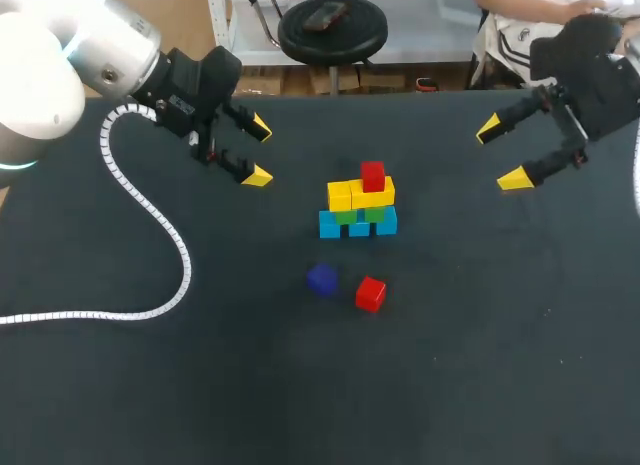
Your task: Place the blue cubes, place green cubes on the blue cubes, place the yellow cubes on the green cubes, then place the red cubes on the yellow cubes, and place purple cube on the red cubes.
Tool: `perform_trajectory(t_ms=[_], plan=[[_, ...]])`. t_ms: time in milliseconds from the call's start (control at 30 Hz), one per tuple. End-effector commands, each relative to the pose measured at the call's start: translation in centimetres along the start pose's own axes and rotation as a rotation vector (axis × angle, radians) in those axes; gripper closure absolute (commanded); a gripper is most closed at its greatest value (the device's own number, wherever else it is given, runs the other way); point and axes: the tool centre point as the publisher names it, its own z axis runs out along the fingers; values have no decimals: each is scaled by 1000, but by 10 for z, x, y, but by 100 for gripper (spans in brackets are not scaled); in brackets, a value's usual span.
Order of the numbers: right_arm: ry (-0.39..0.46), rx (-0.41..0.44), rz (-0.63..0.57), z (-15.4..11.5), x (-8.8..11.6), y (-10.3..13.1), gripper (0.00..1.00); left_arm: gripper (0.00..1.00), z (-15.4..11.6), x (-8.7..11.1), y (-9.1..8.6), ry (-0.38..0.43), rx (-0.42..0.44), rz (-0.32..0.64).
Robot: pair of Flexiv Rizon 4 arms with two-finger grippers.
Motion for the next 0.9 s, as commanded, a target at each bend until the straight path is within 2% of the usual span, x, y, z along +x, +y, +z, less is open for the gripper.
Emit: perform_trajectory(t_ms=[33,200,433,700,900], plan=[[17,-8,-31,-1,-13,-1,0,0,0,1,2,-2,3,3],[21,-3,-58,-4,-24,-3,0,0,0,1,2,-2,3,3],[30,-12,-57,2,-25,-8,0,0,0,1,2,-2,3,3],[51,-27,-53,11,-21,-28,0,0,0,1,2,-2,3,3],[63,-29,-39,15,-24,-31,0,0,0,1,2,-2,3,3]])
